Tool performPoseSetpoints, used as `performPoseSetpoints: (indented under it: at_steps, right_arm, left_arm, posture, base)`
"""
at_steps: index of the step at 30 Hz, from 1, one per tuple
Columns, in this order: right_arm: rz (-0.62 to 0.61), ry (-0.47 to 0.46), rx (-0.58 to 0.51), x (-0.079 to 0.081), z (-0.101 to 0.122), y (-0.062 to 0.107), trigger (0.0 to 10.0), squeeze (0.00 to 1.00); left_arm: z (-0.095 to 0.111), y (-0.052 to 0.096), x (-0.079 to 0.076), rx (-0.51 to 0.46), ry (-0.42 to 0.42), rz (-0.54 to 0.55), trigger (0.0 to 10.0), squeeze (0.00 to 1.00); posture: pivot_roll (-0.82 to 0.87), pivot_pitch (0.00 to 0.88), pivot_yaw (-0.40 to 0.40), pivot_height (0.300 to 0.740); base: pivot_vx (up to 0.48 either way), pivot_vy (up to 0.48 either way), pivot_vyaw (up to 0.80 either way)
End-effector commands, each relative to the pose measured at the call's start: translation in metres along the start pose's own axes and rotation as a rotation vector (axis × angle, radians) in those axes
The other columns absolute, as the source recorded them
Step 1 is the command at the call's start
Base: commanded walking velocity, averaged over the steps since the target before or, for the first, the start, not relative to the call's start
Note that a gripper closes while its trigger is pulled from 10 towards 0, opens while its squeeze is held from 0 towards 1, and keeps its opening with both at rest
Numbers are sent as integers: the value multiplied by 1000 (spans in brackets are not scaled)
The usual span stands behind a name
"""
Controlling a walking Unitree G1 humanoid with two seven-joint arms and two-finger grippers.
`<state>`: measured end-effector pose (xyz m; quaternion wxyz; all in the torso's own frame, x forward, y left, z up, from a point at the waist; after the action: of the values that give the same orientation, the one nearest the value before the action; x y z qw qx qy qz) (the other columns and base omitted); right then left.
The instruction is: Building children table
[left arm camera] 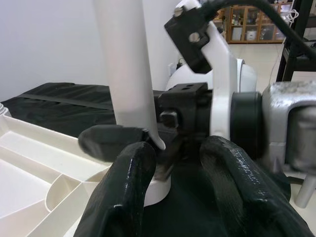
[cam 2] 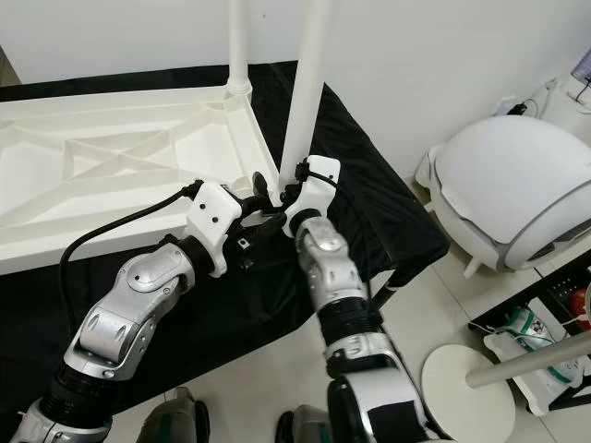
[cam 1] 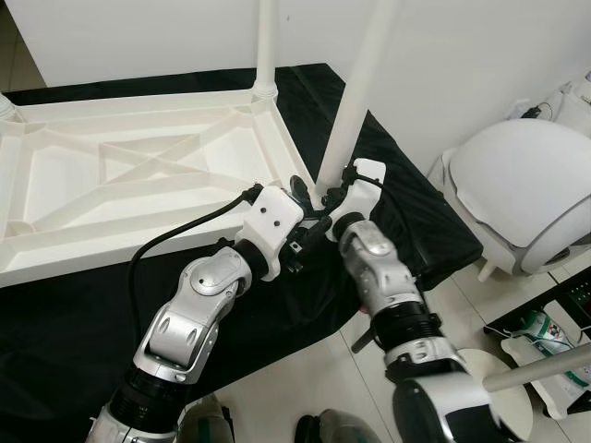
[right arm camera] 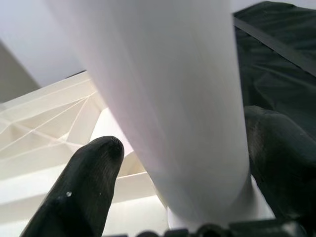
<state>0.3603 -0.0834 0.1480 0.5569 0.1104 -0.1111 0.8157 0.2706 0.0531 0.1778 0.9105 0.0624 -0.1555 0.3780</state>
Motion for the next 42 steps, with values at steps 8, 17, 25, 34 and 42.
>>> performPoseSetpoints:
  at_steps: [8,17,25,34,42]
  right_arm:
    - [197,134,64,-36,-4,13,10000,1000]
    - [346,226,170,-36,-3,2,10000,0]
    - [428,258,178,-28,2,-6,10000,0]
    - [453,317,216,-31,2,-8,0,0]
    - [443,332,257,-45,-6,3,863,0]
  left_arm:
    - [0,-1,0,-1,-6,-5,10000,0]
    - [1,-1,3,-4,-8,0,10000,0]
    - [2,-1,5,-5,-10,8,10000,0]
    - [3,0,6,-4,-12,16,10000,0]
    - [3,1,5,-4,-11,9,10000,0]
  posture:
    - [-20,0,-56,740]
    - [-3,0,-59,740]
    - [8,0,-62,740]
    - [17,0,-65,740]
    - [8,0,-55,740]
  base:
    - [0,0,0]
    - [0,0,0]
    - [0,0,0]
    - [0,0,0]
    - [0,0,0]
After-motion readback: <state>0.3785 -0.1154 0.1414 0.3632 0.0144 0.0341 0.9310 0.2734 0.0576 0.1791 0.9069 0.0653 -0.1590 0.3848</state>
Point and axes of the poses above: a point about 5 cm out from each wrist's last joint towards the gripper, its own y axis pointing back from the gripper into the wrist, its own z axis along the axis of the wrist's last joint, x = y × z, the point moved 1 cm from there along -y, pointing out of the wrist towards the gripper, and after that the axes turned 9 degrees about -y, right-handed, at the moved point
